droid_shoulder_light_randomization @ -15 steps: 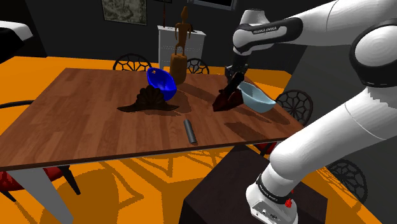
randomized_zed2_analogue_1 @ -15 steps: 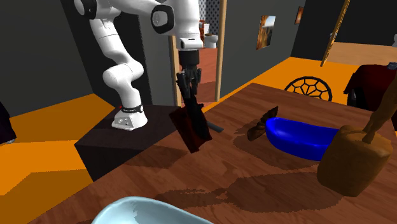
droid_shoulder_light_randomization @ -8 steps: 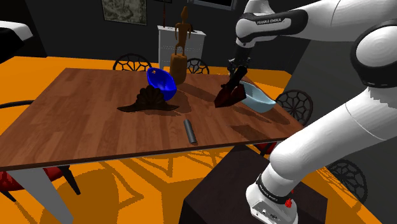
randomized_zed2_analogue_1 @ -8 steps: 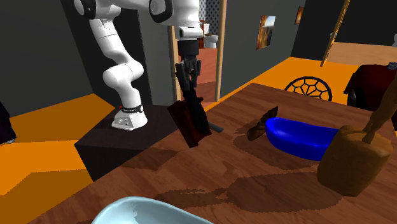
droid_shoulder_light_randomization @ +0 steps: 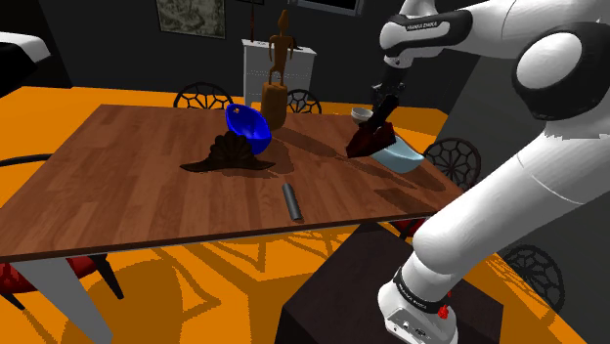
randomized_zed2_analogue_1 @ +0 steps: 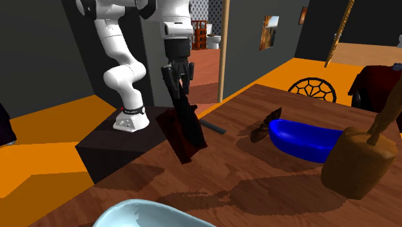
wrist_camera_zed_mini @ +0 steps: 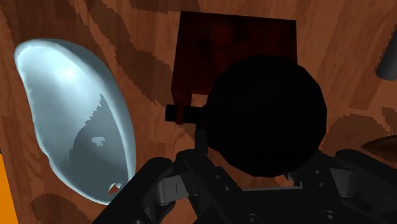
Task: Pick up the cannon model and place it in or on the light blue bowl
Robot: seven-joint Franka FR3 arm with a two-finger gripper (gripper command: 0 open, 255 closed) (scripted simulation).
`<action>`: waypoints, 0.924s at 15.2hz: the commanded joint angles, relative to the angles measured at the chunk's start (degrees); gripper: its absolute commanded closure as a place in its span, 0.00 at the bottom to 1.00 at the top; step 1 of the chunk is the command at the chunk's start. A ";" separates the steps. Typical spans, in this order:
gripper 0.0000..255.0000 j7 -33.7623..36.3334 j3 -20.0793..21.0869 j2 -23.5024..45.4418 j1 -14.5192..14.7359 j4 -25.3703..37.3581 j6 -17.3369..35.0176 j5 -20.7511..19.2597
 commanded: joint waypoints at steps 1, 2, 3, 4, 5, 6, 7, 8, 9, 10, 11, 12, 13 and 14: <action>1.00 -3.49 -2.08 2.80 -0.78 3.45 -0.25 1.09; 1.00 -5.11 -3.03 4.02 -1.22 4.95 -0.44 1.67; 1.00 -6.76 -3.95 5.32 -1.68 6.52 -0.65 2.32; 1.00 -8.42 -4.85 6.68 -2.17 8.17 -0.90 3.06; 1.00 -10.11 -5.75 8.12 -2.69 9.90 -1.19 3.88; 1.00 -11.81 -6.61 9.63 -3.25 11.71 -1.52 4.77; 1.00 -13.52 -7.46 11.22 -3.86 13.61 -1.90 5.75; 1.00 -15.24 -8.24 12.89 -4.55 15.60 -2.33 6.82; 1.00 -16.97 -8.97 14.64 -5.33 17.70 -2.83 7.96; 1.00 -18.70 -9.68 16.47 -6.16 19.90 -3.40 9.17; 1.00 -20.41 -10.32 18.37 -7.09 22.22 -4.04 10.46; 1.00 -22.11 -10.89 20.36 -8.14 24.66 -4.77 11.81; 1.00 -23.77 -11.40 22.42 -9.29 27.25 -5.59 13.21; 1.00 -25.38 -11.79 24.56 -10.59 29.98 -6.51 14.64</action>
